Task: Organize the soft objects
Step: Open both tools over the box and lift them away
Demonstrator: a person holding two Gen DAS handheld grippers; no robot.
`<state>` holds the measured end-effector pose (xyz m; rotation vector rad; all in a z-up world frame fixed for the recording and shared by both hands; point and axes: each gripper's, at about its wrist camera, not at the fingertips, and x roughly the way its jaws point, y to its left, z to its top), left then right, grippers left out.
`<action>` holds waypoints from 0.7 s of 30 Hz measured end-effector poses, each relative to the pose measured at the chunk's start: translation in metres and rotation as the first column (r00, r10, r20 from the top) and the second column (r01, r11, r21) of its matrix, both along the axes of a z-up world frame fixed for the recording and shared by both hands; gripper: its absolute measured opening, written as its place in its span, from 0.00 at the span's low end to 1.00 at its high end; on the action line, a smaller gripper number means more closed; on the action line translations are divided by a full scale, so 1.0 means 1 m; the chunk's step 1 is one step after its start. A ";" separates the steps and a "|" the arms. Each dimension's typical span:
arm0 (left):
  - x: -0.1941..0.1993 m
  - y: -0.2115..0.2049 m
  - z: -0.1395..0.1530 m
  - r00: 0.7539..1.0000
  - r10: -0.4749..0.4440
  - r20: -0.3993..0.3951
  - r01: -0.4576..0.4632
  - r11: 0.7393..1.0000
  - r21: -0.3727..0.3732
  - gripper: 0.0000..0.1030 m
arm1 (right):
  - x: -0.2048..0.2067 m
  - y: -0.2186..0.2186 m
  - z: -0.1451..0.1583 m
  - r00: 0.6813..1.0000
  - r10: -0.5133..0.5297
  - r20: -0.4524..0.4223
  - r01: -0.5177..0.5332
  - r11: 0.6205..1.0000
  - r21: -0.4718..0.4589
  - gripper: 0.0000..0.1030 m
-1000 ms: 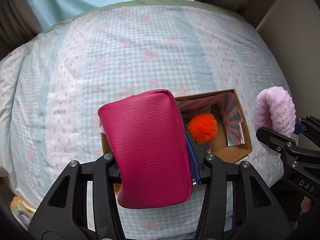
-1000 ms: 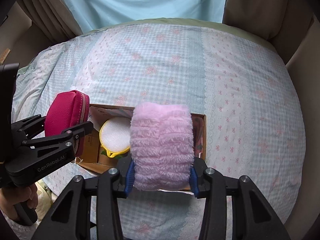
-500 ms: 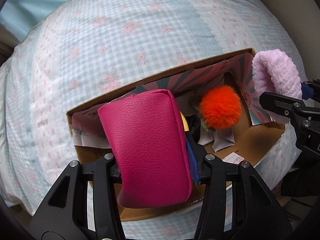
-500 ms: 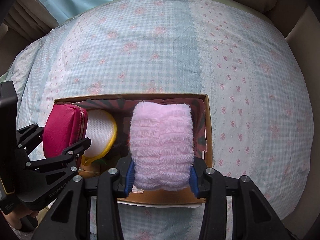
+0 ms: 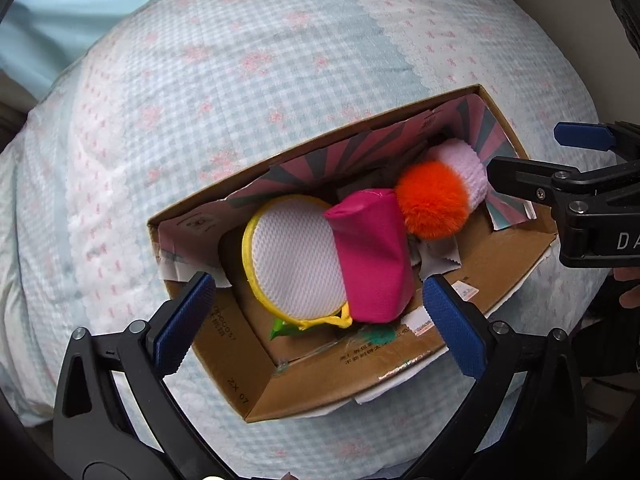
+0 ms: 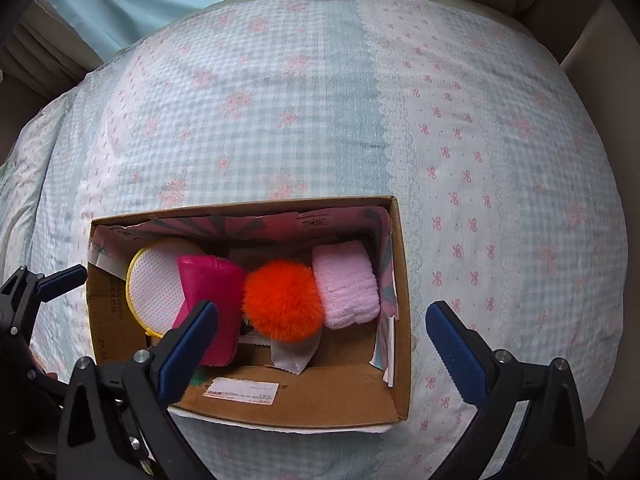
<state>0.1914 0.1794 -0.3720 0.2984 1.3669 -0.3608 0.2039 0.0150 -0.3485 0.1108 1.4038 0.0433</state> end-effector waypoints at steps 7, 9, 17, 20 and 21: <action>-0.015 0.011 0.014 0.996 0.088 0.019 -0.088 0.996 -0.017 1.00 | -0.016 -0.010 0.013 1.000 -0.028 0.014 0.028 0.999 0.042 1.00; -0.020 0.012 0.022 0.993 0.116 0.031 -0.115 0.993 -0.022 1.00 | -0.021 -0.013 0.019 0.999 -0.034 0.022 0.033 0.998 0.049 1.00; -0.062 0.007 0.101 0.951 0.267 0.154 -0.254 0.962 -0.099 1.00 | -0.048 -0.024 0.071 0.996 0.012 0.089 -0.019 0.997 0.077 1.00; -0.081 0.000 0.153 0.921 0.308 0.238 -0.277 0.948 -0.156 1.00 | -0.063 -0.035 0.113 0.989 0.014 0.147 -0.024 0.997 0.070 1.00; -0.087 -0.003 0.171 0.909 0.318 0.270 -0.279 0.944 -0.175 1.00 | -0.069 -0.040 0.130 0.984 0.015 0.176 -0.027 0.997 0.067 1.00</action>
